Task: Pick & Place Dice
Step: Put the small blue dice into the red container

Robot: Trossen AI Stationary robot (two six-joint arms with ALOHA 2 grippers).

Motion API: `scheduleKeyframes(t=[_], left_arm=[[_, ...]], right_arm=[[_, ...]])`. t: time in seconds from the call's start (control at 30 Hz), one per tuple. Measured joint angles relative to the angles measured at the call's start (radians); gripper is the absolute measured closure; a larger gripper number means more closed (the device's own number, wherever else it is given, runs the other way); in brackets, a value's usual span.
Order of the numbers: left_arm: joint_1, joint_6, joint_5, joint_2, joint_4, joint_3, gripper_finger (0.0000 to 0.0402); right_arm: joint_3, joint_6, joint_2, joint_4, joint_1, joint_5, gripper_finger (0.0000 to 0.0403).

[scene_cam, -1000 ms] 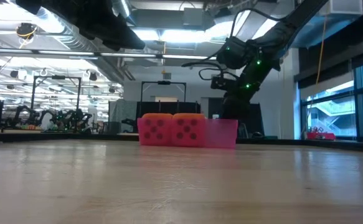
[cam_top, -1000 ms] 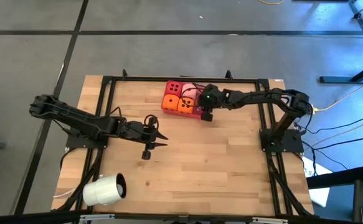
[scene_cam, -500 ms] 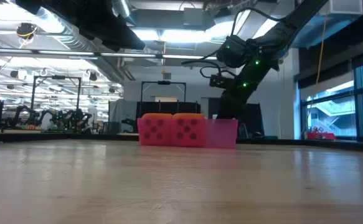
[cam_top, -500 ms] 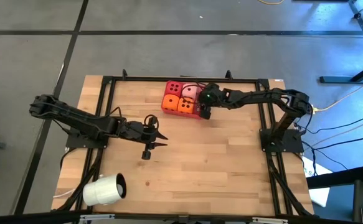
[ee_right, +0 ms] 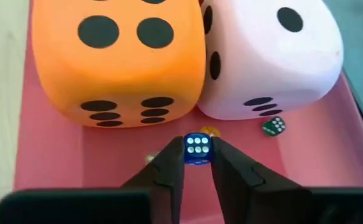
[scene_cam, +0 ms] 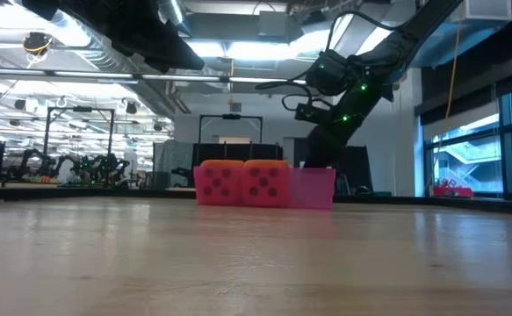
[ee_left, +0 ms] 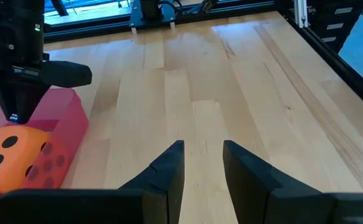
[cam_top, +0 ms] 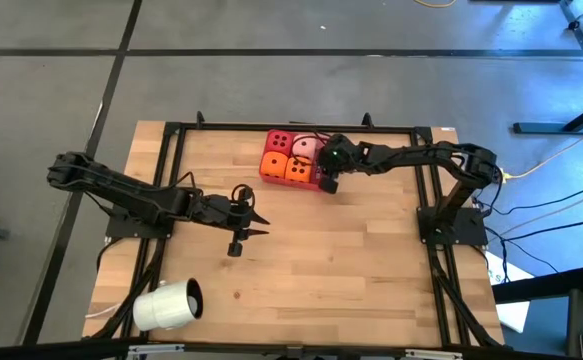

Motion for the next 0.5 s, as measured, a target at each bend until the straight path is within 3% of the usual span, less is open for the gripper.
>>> scheduleKeyframes(t=[0.33, 0.5], left_arm=[[0.0, 0.001, -0.002, 0.0, 0.004, 0.0, 0.0295], [0.0, 0.002, -0.06, 0.005, 0.016, 0.002, 0.0297]], right_arm=[[0.0, 0.05, 0.0, 0.008, 0.0, 0.003, 0.0176], [0.0, 0.011, 0.0, 0.055, 0.008, 0.006, 0.0134]])
